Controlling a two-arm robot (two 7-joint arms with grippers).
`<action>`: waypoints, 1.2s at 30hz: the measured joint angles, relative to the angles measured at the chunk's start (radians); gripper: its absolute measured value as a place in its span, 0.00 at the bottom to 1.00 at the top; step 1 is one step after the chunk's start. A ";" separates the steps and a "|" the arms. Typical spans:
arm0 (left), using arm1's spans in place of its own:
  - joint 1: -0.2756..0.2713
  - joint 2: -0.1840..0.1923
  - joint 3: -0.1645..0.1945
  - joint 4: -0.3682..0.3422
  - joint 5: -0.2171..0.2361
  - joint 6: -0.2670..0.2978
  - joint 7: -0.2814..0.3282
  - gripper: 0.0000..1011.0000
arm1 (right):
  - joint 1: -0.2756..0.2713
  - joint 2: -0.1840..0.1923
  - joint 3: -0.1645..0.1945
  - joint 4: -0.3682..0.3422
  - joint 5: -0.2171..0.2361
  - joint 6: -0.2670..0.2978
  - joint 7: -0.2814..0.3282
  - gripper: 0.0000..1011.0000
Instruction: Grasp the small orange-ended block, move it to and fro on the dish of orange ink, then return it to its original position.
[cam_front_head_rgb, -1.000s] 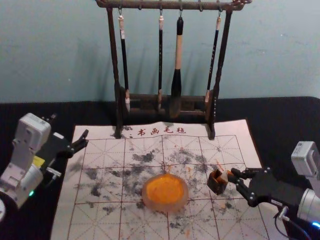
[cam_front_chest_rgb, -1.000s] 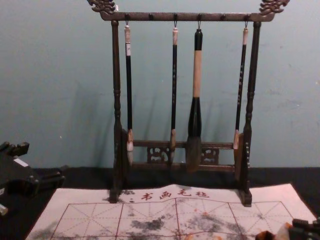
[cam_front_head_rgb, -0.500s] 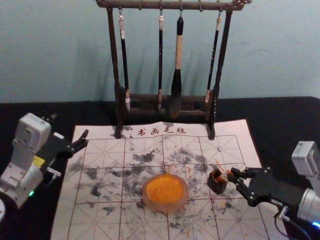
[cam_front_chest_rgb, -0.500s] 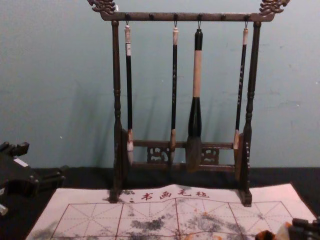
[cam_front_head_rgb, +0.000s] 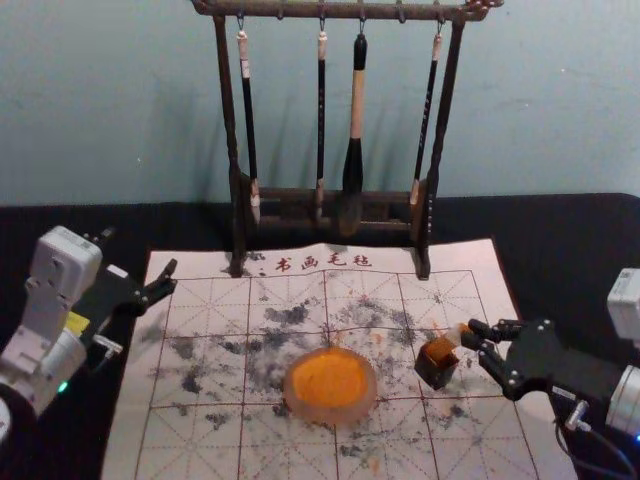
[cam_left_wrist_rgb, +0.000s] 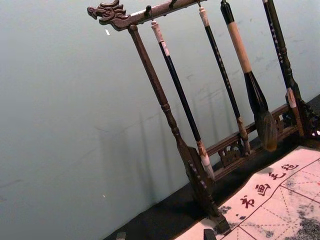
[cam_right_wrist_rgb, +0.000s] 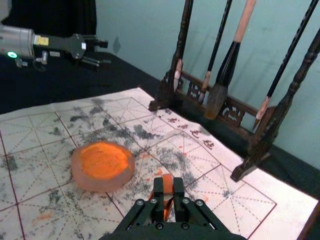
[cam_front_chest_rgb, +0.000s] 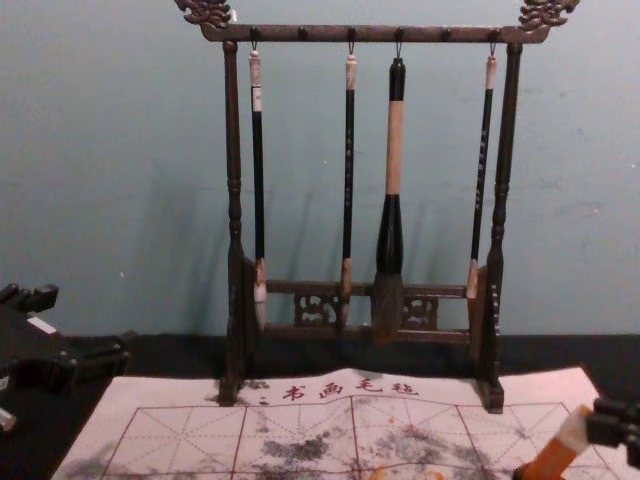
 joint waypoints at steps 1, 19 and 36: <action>0.000 0.000 0.000 0.000 0.000 0.000 0.000 0.99 | -0.002 0.002 0.002 -0.005 0.002 0.000 0.001 0.08; 0.000 0.000 0.000 0.000 0.000 0.000 0.000 0.99 | -0.024 0.049 0.050 -0.111 0.047 -0.003 0.013 0.08; 0.000 0.000 0.000 0.000 0.000 0.000 0.000 0.99 | 0.123 0.003 -0.099 -0.035 -0.020 0.031 0.090 0.08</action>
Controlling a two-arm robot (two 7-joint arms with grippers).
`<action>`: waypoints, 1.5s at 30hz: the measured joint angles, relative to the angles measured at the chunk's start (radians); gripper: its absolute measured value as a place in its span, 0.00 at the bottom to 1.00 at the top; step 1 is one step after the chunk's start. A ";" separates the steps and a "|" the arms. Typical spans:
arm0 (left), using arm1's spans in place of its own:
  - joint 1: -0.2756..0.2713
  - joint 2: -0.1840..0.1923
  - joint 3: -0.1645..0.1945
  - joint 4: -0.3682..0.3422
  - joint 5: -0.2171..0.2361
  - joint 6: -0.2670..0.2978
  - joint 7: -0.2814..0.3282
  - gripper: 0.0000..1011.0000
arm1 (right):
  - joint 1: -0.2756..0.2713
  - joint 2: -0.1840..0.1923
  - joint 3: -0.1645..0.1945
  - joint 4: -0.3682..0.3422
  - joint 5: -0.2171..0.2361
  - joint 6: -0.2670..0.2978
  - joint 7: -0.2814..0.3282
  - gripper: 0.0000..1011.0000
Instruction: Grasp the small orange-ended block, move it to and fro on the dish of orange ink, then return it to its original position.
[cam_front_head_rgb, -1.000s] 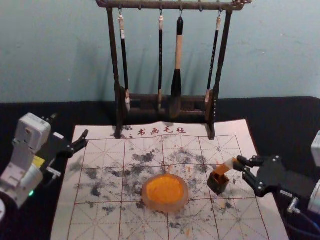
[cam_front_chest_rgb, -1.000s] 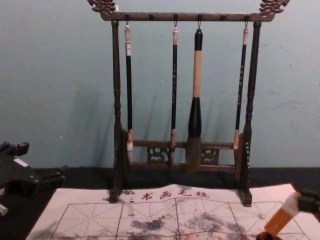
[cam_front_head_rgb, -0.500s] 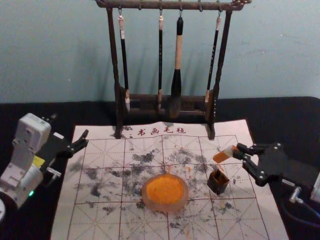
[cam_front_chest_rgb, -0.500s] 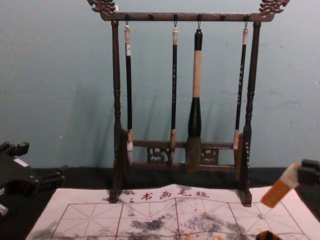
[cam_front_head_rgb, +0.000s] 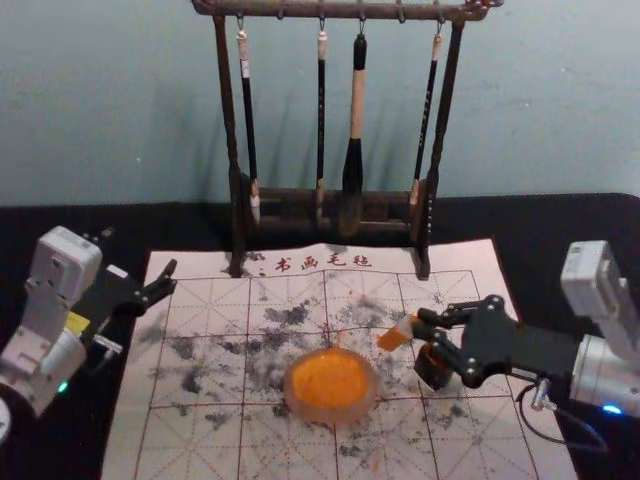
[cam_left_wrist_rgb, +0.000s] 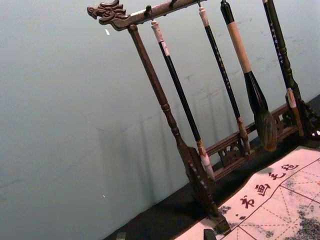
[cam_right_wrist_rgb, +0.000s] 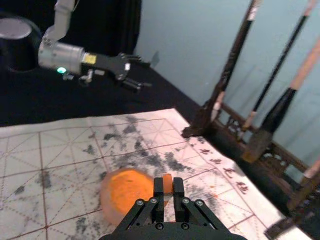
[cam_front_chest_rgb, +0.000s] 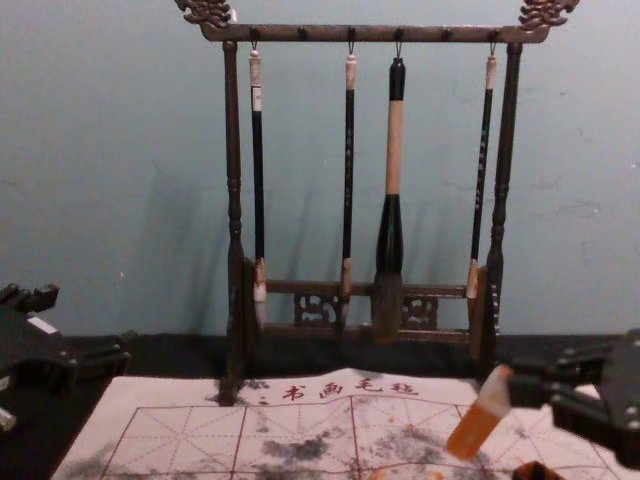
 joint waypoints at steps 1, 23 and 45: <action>0.000 0.000 0.000 0.000 0.000 0.000 0.000 0.99 | 0.005 0.000 -0.006 0.003 -0.003 0.002 0.004 0.08; 0.000 0.000 0.000 0.000 0.000 0.000 0.000 0.99 | 0.138 -0.005 -0.164 0.054 -0.095 0.060 0.062 0.08; 0.000 0.000 0.000 0.000 0.000 0.000 0.000 0.99 | 0.189 -0.034 -0.216 0.087 -0.126 0.082 0.061 0.08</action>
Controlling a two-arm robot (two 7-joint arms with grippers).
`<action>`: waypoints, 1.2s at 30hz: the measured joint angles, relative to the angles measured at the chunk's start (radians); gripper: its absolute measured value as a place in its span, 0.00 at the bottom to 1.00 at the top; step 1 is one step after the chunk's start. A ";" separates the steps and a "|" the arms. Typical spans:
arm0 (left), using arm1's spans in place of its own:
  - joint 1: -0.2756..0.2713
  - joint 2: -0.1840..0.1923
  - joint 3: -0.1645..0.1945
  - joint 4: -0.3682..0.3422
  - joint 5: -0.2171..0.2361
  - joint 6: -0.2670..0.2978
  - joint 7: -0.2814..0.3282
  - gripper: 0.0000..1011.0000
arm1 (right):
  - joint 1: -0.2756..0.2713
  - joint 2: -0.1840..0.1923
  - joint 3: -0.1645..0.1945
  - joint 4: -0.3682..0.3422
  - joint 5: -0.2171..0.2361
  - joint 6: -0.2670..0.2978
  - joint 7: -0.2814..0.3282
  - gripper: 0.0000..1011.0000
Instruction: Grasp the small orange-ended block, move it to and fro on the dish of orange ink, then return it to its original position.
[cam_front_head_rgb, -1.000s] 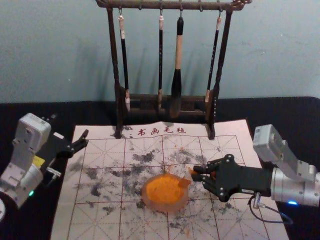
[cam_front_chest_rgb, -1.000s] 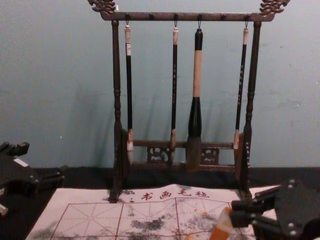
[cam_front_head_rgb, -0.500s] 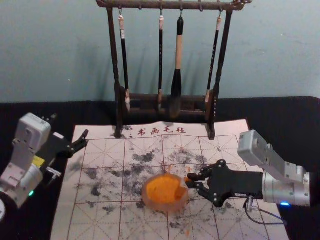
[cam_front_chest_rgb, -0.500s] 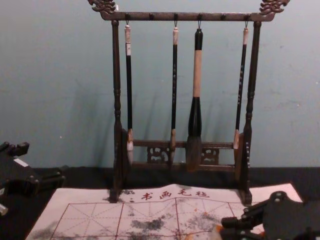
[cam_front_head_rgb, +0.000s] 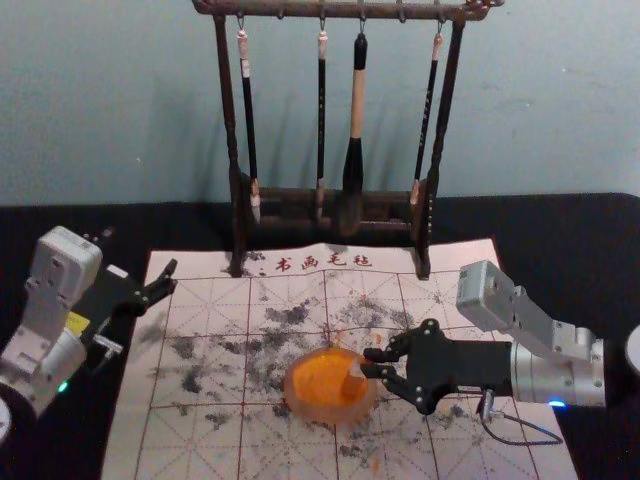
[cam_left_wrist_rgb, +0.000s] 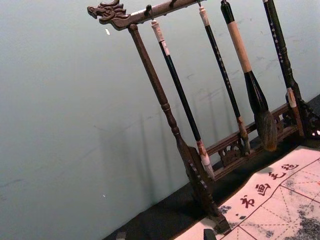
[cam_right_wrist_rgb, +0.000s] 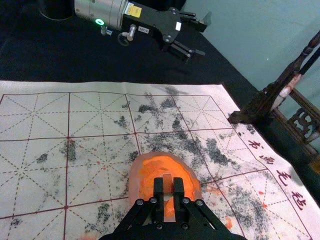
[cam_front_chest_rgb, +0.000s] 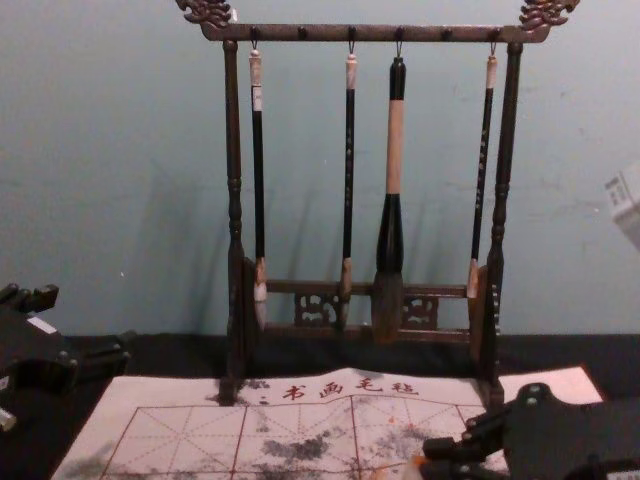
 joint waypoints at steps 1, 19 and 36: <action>0.000 0.000 0.000 0.000 0.000 0.000 0.000 0.99 | 0.002 0.000 -0.002 0.000 -0.001 0.001 0.000 0.08; 0.000 0.000 0.000 0.000 0.000 0.000 0.000 0.99 | 0.038 -0.027 -0.031 0.027 -0.027 0.006 0.000 0.08; 0.000 0.000 0.000 0.000 0.000 0.000 0.000 0.99 | 0.059 -0.031 -0.028 0.043 -0.047 0.023 -0.018 0.08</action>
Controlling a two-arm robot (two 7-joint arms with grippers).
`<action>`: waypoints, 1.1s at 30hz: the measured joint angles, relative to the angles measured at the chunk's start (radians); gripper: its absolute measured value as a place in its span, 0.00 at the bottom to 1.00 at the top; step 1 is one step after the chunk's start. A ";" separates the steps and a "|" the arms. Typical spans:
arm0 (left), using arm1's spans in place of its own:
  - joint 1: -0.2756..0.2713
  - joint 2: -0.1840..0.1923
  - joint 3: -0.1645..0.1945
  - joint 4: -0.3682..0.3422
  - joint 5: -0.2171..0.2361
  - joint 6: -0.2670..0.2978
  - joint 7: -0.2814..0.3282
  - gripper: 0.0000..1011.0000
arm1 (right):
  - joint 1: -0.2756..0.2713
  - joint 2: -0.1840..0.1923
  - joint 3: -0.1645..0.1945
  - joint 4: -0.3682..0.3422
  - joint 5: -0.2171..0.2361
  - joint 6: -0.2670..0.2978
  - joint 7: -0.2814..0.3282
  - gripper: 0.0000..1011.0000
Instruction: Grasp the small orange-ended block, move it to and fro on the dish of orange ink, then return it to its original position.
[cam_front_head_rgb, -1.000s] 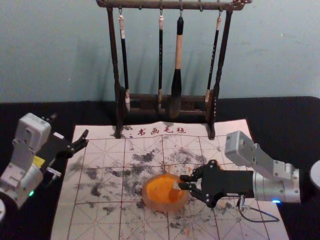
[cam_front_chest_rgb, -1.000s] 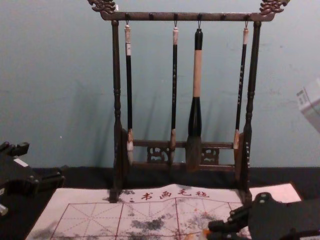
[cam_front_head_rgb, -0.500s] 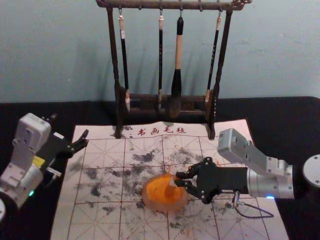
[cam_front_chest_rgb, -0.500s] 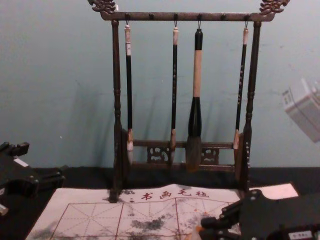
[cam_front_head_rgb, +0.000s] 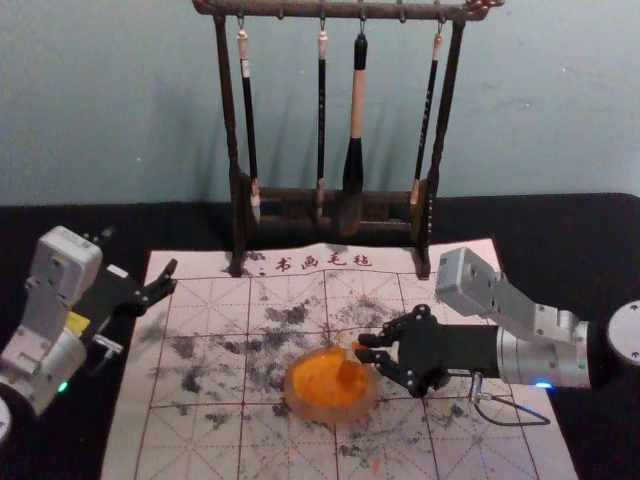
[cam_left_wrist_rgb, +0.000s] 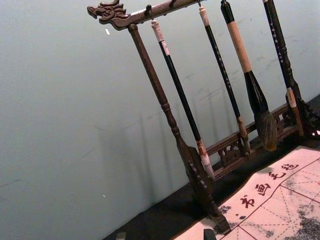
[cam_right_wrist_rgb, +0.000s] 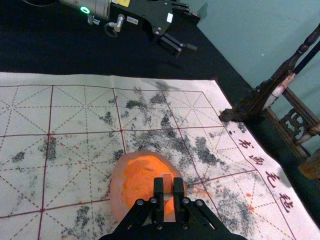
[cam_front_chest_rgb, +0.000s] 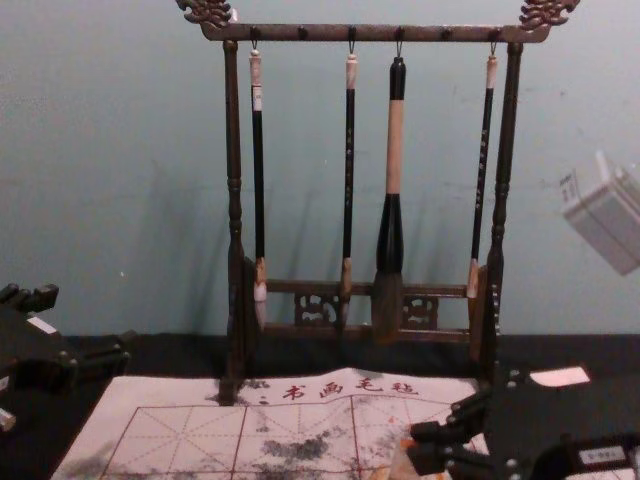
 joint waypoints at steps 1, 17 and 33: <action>0.000 0.000 0.000 0.000 0.000 0.000 0.000 0.99 | 0.000 0.003 0.001 -0.002 -0.001 0.001 0.000 0.08; 0.000 0.000 0.000 0.000 0.000 0.000 0.000 0.99 | -0.026 0.038 0.000 -0.057 0.003 -0.001 0.021 0.08; 0.000 0.000 0.000 0.000 0.000 0.000 0.000 0.99 | -0.014 0.018 -0.023 -0.060 -0.003 -0.004 0.028 0.08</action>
